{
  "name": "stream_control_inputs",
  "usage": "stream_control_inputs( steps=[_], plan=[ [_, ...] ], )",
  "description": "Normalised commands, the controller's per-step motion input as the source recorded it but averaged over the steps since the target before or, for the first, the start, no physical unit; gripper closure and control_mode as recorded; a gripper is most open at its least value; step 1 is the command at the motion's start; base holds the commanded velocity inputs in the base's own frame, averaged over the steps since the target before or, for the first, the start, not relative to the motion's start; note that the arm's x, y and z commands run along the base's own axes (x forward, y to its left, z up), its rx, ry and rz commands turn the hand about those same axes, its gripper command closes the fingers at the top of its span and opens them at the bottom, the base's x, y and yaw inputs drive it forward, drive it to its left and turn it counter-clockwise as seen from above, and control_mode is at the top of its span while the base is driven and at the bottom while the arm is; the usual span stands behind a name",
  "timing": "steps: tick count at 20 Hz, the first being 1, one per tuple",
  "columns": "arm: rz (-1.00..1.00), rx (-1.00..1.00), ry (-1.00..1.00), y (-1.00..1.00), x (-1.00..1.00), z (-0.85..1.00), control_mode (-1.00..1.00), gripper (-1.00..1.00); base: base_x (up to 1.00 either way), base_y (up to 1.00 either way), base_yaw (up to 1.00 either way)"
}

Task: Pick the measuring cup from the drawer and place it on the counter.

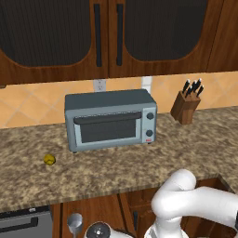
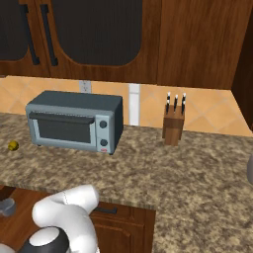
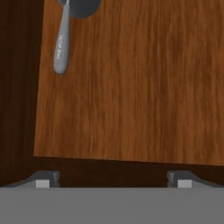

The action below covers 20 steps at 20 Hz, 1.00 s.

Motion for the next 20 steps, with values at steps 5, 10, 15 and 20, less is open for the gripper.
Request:
stream_control_inputs(
  steps=[5,10,15,20],
  plan=[
    [0.00,-0.02,0.00,0.19,-0.99,-0.08,-1.00,-1.00,0.00,0.00,0.00],
    [0.00,0.00,0.01,0.04,-0.22,0.00,-1.00,-1.00,0.00,0.00,0.00],
    [0.00,0.04,-0.03,0.00,0.21,0.14,-1.00,-1.00,0.00,0.00,0.00],
    [-0.01,0.09,0.00,0.00,0.77,0.26,-1.00,-1.00,0.00,0.00,0.00]
  ],
)
